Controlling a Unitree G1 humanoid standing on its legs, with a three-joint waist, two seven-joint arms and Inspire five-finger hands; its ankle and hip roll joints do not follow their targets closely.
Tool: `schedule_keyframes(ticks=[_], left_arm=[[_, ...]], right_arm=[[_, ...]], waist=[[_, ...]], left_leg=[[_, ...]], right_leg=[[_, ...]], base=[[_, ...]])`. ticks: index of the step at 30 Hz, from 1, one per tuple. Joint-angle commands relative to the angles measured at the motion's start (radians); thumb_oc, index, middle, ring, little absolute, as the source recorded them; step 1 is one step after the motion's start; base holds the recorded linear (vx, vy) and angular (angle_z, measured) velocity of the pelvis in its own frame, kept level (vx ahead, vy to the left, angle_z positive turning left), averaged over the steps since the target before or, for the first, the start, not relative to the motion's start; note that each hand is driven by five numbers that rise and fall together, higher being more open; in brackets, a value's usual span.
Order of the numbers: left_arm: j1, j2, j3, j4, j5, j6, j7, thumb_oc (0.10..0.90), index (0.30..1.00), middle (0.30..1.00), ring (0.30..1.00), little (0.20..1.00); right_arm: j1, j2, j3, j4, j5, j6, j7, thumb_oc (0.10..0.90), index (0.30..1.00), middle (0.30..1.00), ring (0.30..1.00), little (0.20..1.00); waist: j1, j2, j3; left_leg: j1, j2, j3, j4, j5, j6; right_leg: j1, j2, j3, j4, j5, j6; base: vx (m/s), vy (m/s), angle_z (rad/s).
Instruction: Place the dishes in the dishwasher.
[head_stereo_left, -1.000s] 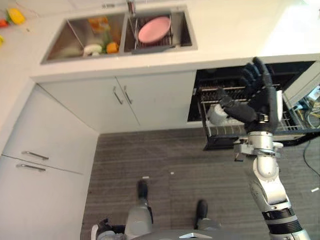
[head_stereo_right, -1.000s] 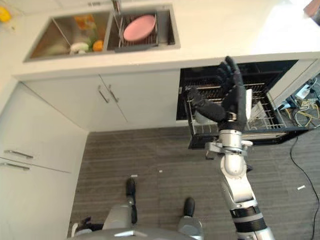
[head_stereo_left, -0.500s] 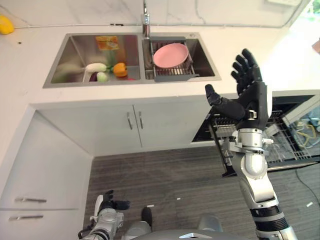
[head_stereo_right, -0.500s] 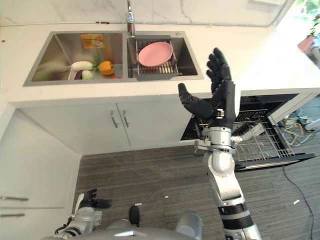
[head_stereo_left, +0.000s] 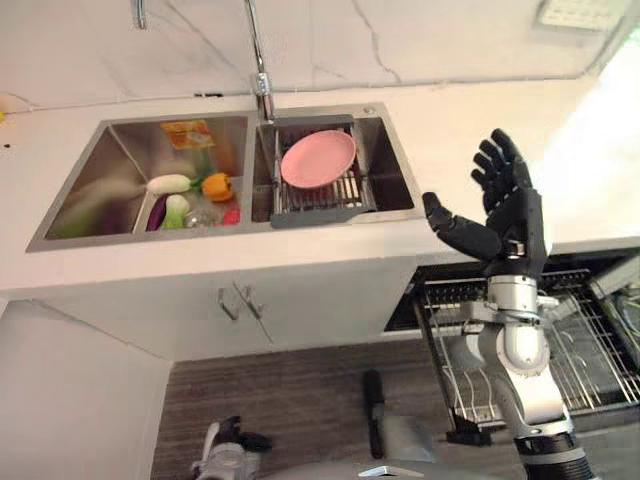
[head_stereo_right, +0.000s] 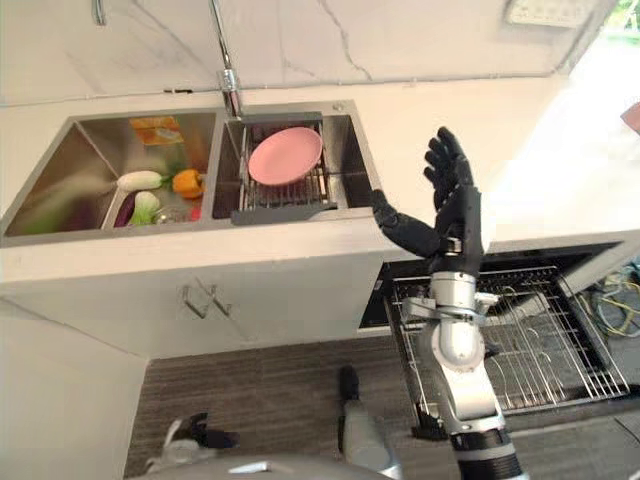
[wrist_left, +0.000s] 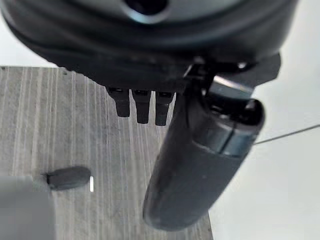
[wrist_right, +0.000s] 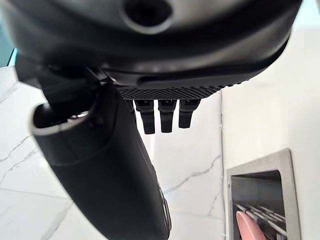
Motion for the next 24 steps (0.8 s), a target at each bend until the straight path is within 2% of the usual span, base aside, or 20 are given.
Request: schedule_keyframes(ticks=[1, 2, 3, 4, 5, 6, 7, 8, 9, 10, 11, 12, 13, 15, 17, 24], left_arm=[[0.011, 0.051, -0.018, 0.007, 0.03, -0.032, 0.004, 0.8, 0.9, 0.9, 0.9, 0.9], [0.02, 0.047, -0.017, 0.008, 0.015, -0.031, 0.005, 0.8, 0.9, 0.9, 0.9, 0.9], [0.02, 0.047, -0.017, 0.008, 0.015, -0.031, 0.005, 0.8, 0.9, 0.9, 0.9, 0.9], [0.021, 0.043, -0.023, 0.001, 0.016, -0.034, 0.005, 0.8, 0.9, 0.9, 0.9, 0.9], [0.013, 0.035, -0.032, -0.014, 0.001, -0.038, 0.009, 0.8, 0.9, 0.9, 0.9, 0.9], [0.011, 0.035, -0.032, -0.014, 0.001, -0.038, 0.01, 0.8, 0.9, 0.9, 0.9, 0.9], [0.002, 0.035, -0.025, -0.016, -0.022, -0.041, 0.021, 0.8, 0.9, 0.9, 0.9, 0.9], [-0.008, 0.036, -0.021, -0.025, -0.037, -0.042, 0.031, 0.8, 0.9, 0.9, 0.9, 0.9], [-0.016, 0.032, -0.037, -0.033, -0.015, -0.042, 0.041, 0.8, 0.9, 0.9, 0.9, 0.9], [-0.015, 0.03, -0.039, -0.034, -0.014, -0.042, 0.042, 0.8, 0.9, 0.9, 0.9, 0.9], [-0.015, 0.024, -0.067, -0.044, 0.005, -0.038, 0.038, 0.8, 0.9, 0.9, 0.9, 0.9], [0.009, 0.023, -0.075, -0.06, 0.012, -0.047, 0.045, 0.8, 0.9, 0.9, 0.9, 0.9], [0.014, 0.027, -0.084, -0.046, 0.035, -0.052, 0.043, 0.8, 0.9, 0.9, 0.9, 0.9], [0.013, 0.028, -0.067, -0.026, 0.025, -0.047, 0.031, 0.8, 0.9, 0.9, 0.9, 0.9], [0.017, 0.029, -0.063, -0.018, 0.03, -0.044, 0.025, 0.8, 0.9, 0.9, 0.9, 0.9], [0.026, 0.04, -0.058, -0.016, 0.058, -0.047, 0.009, 0.8, 0.9, 0.9, 0.9, 0.9]], right_arm=[[-0.064, -0.004, -0.063, -0.147, -0.02, -0.107, -0.002, 0.8, 0.9, 0.9, 0.9, 0.9], [-0.082, -0.014, -0.057, -0.139, 0.0, -0.111, 0.0, 0.8, 0.9, 0.9, 0.9, 0.9], [-0.082, -0.014, -0.057, -0.139, 0.0, -0.111, 0.0, 0.8, 0.9, 0.9, 0.9, 0.9], [-0.089, -0.021, -0.06, -0.138, 0.007, -0.112, 0.003, 0.8, 0.9, 0.9, 0.9, 0.9], [-0.107, -0.039, -0.058, -0.129, 0.026, -0.114, 0.005, 0.8, 0.9, 0.9, 0.9, 0.9], [-0.109, -0.039, -0.059, -0.128, 0.026, -0.115, 0.005, 0.8, 0.9, 0.9, 0.9, 0.9], [-0.109, -0.046, -0.055, -0.122, 0.037, -0.115, 0.007, 0.8, 0.9, 0.9, 0.9, 0.9], [-0.105, -0.056, -0.066, -0.125, 0.037, -0.113, -0.003, 0.8, 0.9, 0.9, 0.9, 0.9], [-0.09, -0.06, -0.095, -0.134, 0.031, -0.109, -0.007, 0.8, 0.9, 0.9, 0.9, 0.9], [-0.087, -0.06, -0.096, -0.136, 0.031, -0.109, -0.007, 0.8, 0.9, 0.9, 0.9, 0.9], [-0.083, -0.07, -0.129, -0.137, -0.015, -0.118, -0.059, 0.8, 0.9, 0.9, 0.9, 0.9], [-0.077, -0.071, -0.114, -0.124, 0.005, -0.109, -0.033, 0.8, 0.9, 0.9, 0.9, 0.9], [-0.064, -0.071, -0.11, -0.132, 0.004, -0.111, -0.017, 0.8, 0.9, 0.9, 0.9, 0.9], [-0.043, -0.048, -0.119, -0.142, 0.01, -0.107, -0.012, 0.8, 0.9, 0.9, 0.9, 0.9], [-0.033, -0.03, -0.113, -0.139, 0.007, -0.098, -0.009, 0.8, 0.9, 0.9, 0.9, 0.9], [-0.03, -0.057, -0.098, -0.151, -0.11, -0.057, 0.006, 0.8, 0.9, 0.9, 0.9, 0.9]], waist=[[0.005, -0.05, -0.042], [0.023, -0.045, -0.036], [0.023, -0.045, -0.036], [0.034, -0.042, -0.025], [0.053, -0.063, 0.007], [0.049, -0.063, 0.008], [0.06, -0.083, 0.023], [0.062, -0.097, 0.038], [0.057, -0.092, 0.034], [0.063, -0.091, 0.034], [0.064, -0.09, 0.035], [0.069, -0.081, 0.031], [0.065, -0.068, 0.024], [0.047, -0.061, -0.02], [0.046, -0.057, -0.036], [0.053, -0.07, -0.044]], left_leg=[[-0.038, -0.08, -0.069, -0.039, 0.069, -0.02], [-0.057, -0.04, -0.074, 0.039, 0.133, -0.056], [-0.057, -0.04, -0.074, 0.039, 0.133, -0.056], [-0.089, -0.038, -0.082, 0.124, 0.17, -0.078], [-0.177, -0.071, -0.111, 0.311, 0.235, -0.107], [-0.187, -0.073, -0.117, 0.325, 0.23, -0.106], [-0.221, -0.094, -0.121, 0.392, 0.251, -0.116], [-0.276, -0.088, -0.093, 0.389, 0.256, -0.113], [-0.313, -0.007, -0.004, 0.225, 0.232, -0.087], [-0.298, -0.006, 0.004, 0.211, 0.232, -0.088], [-0.314, 0.03, 0.053, 0.141, 0.231, -0.079], [-0.269, 0.019, 0.032, 0.133, 0.215, -0.075], [-0.264, 0.018, 0.012, 0.116, 0.232, -0.08], [-0.193, -0.006, 0.034, -0.005, 0.186, -0.065], [-0.157, -0.022, 0.052, -0.038, 0.171, -0.058], [-0.146, -0.055, 0.07, -0.039, 0.138, -0.042]], right_leg=[[0.172, -0.068, -0.014, -0.123, -0.048, 0.08], [0.214, -0.047, -0.033, -0.123, -0.076, 0.056], [0.214, -0.047, -0.033, -0.123, -0.076, 0.056], [0.238, -0.038, -0.035, -0.123, -0.097, 0.045], [0.275, -0.053, -0.044, -0.123, -0.117, 0.024], [0.275, -0.055, -0.049, -0.123, -0.117, 0.025], [0.296, -0.067, -0.051, -0.123, -0.128, 0.015], [0.309, -0.08, -0.057, -0.123, -0.139, 0.016], [0.327, -0.094, -0.063, -0.123, -0.159, 0.031], [0.331, -0.094, -0.058, -0.123, -0.163, 0.032], [0.341, -0.107, -0.069, -0.123, -0.165, 0.046], [0.345, -0.098, -0.062, -0.123, -0.168, 0.046], [0.345, -0.096, -0.064, -0.123, -0.172, 0.049], [0.348, -0.108, -0.076, -0.123, -0.168, 0.054], [0.352, -0.118, -0.08, -0.123, -0.165, 0.06], [0.351, -0.15, -0.083, -0.123, -0.146, 0.084]], base=[[0.28, -0.353, 0.17], [0.14, -0.224, 0.11], [0.13, -0.208, 0.16], [0.12, -0.167, 0.12], [0.11, -0.164, 0.15], [0.1, -0.181, 0.12], [0.05, -0.098, 0.08], [0.2, -0.027, 0.23], [0.18, 0.042, 0.37], [0.25, 0.087, 0.57], [0.14, 0.009, 0.29], [0.14, 0.036, -0.03], [0.1, 0.047, -0.52], [0.19, 0.117, -0.51], [0.14, 0.132, -0.27], [0.05, 0.105, -0.04]])
